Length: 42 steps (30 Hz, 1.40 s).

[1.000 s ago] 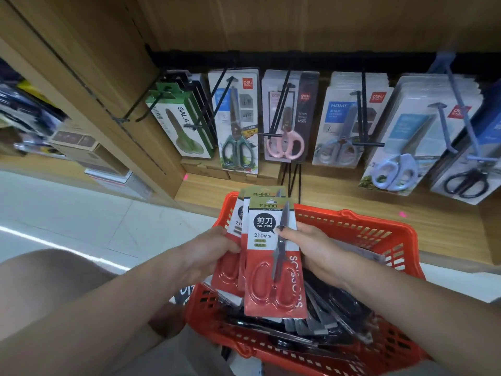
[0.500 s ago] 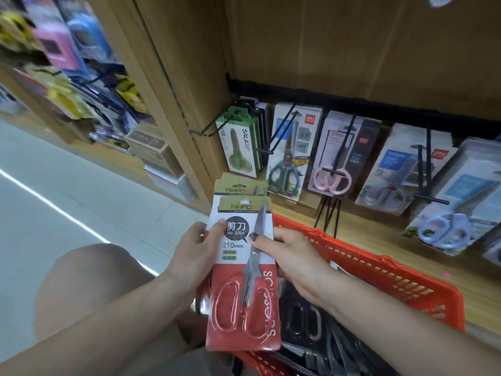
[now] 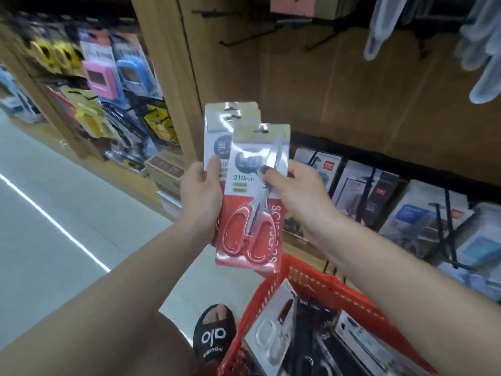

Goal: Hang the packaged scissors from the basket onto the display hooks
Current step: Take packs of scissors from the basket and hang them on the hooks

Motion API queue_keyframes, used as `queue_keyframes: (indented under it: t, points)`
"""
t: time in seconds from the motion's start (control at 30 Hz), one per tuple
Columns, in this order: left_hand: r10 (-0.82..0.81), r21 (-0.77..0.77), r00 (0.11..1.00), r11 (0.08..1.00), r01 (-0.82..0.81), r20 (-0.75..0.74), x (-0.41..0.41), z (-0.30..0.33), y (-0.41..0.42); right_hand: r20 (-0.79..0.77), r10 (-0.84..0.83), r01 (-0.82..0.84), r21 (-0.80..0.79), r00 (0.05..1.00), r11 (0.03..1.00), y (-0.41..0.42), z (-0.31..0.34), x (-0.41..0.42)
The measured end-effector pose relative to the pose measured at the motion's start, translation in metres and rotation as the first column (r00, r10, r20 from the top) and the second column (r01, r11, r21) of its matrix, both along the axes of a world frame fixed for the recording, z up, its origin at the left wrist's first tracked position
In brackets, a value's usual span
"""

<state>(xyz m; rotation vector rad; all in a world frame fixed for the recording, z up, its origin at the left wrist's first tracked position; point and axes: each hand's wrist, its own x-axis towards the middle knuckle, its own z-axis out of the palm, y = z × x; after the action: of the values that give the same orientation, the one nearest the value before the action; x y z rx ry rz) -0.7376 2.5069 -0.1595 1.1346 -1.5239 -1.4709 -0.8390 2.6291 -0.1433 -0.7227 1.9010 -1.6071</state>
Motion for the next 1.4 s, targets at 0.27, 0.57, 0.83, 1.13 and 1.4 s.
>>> queue_keyframes:
  t: [0.27,0.57,0.83,1.13,1.4]
  points:
    - [-0.039,-0.201,0.998,0.979,0.027,-0.055,-0.055,0.014,-0.015,0.113,-0.109,0.134,-0.251,0.988,0.959,0.009,0.018,-0.041]
    - [-0.054,-0.254,0.999,0.966,0.051,-0.006,-0.07,0.013,-0.034,0.023,-0.118,0.119,-0.34,0.993,0.933,0.005,0.034,-0.046]
    - [-0.028,-0.336,0.999,0.941,0.033,0.019,-0.073,0.014,-0.043,-0.046,-0.135,0.104,-0.416,0.99,0.903,0.0,0.035,-0.036]
    - [0.016,-0.422,0.996,0.906,0.024,0.09,-0.073,0.009,-0.054,0.028,-0.238,0.233,-0.336,0.971,0.913,-0.017,0.045,-0.058]
    - [0.146,-0.529,0.959,0.848,0.005,0.244,-0.063,0.005,-0.065,0.213,-0.419,0.461,-0.221,0.883,0.859,-0.072,0.057,-0.146]
